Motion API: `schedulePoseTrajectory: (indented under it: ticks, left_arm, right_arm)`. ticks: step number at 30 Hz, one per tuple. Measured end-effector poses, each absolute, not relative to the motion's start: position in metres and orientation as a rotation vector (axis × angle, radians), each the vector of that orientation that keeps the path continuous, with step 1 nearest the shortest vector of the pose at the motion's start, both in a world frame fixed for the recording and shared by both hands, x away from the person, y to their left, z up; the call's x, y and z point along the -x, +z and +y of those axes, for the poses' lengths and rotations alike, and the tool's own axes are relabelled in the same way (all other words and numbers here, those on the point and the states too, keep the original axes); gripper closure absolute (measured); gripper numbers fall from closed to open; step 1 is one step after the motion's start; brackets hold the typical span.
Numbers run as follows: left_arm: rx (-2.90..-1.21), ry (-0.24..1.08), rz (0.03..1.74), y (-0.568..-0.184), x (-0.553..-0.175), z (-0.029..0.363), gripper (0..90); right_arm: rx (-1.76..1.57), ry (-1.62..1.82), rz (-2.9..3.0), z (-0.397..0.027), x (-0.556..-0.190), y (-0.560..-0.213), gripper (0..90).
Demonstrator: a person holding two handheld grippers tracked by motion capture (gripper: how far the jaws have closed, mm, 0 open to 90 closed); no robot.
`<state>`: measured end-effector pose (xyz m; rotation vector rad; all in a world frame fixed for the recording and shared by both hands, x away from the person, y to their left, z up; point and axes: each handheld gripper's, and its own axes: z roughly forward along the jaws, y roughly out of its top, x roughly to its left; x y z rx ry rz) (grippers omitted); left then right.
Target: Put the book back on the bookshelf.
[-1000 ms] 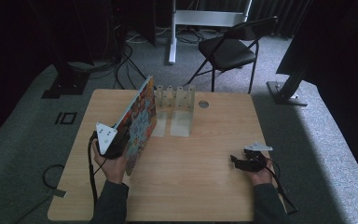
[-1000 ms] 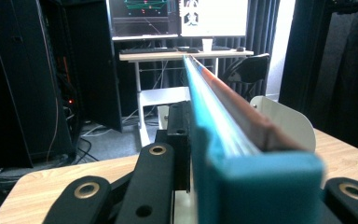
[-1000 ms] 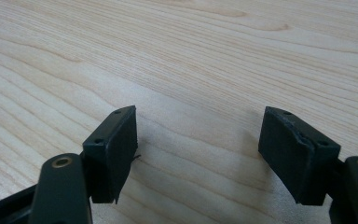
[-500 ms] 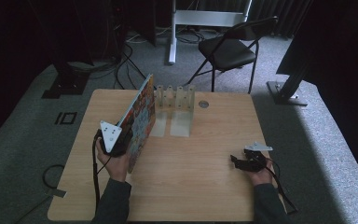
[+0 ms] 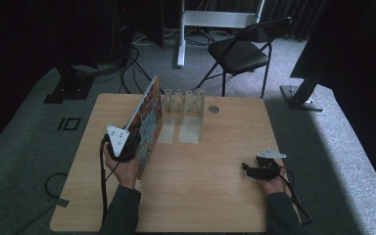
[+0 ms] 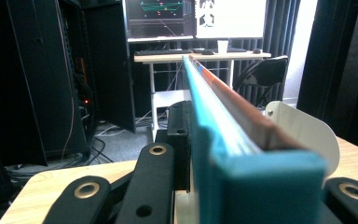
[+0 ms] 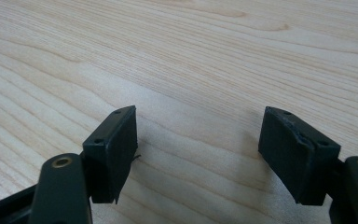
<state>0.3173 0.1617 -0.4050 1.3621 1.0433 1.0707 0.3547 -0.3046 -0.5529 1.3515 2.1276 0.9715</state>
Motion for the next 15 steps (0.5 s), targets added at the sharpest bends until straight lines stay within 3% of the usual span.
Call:
schedulePoseTrajectory:
  ticks: [15]
  left_arm:
    - [-1.343,1.082,1.066,-0.4059,-0.3237,0.159,79.9]
  right_arm:
    - [-1.352,0.971,2.128,-0.3045,-0.3549,-0.5528,27.7]
